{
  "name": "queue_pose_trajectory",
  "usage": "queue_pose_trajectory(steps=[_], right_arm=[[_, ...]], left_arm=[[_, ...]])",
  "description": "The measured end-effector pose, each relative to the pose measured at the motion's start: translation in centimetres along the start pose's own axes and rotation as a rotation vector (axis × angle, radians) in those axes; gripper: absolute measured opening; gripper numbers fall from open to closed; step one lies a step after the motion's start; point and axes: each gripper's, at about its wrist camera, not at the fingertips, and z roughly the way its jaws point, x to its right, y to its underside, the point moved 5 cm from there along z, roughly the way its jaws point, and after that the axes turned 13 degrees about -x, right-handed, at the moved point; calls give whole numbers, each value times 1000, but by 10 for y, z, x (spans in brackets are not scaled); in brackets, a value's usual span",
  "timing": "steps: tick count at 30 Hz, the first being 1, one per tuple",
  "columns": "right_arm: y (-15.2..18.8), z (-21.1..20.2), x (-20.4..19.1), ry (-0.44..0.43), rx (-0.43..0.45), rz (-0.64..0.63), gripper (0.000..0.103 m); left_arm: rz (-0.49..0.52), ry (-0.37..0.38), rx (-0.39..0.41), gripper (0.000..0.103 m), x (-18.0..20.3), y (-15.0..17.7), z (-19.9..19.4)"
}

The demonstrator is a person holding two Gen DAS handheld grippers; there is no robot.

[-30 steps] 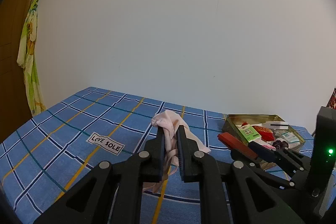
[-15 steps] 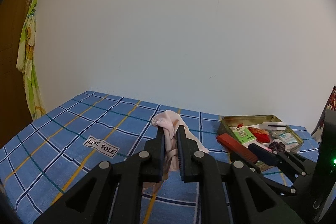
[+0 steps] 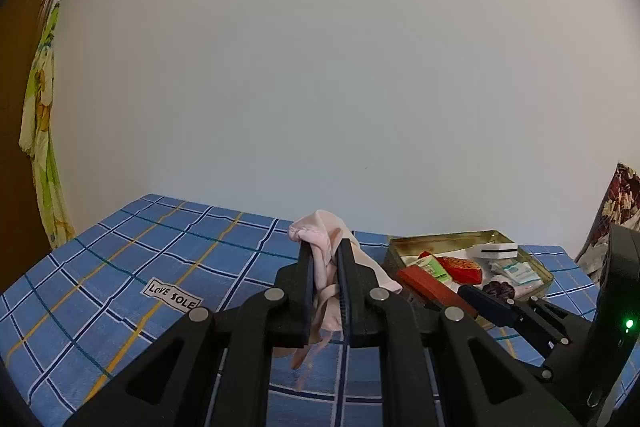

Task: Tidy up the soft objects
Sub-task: 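Carry the pink cloth and red rubber item over the gold tin with both tools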

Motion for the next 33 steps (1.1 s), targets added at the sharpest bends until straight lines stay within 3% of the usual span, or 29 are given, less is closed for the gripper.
queue_pose_trajectory(steps=[15, 33], right_arm=[[9, -28, 41, 26, 89, 67, 35], [12, -40, 87, 124, 128, 147, 35]], left_arm=[[37, 59, 29, 12, 22, -1, -17], [116, 185, 47, 12, 87, -12, -12]])
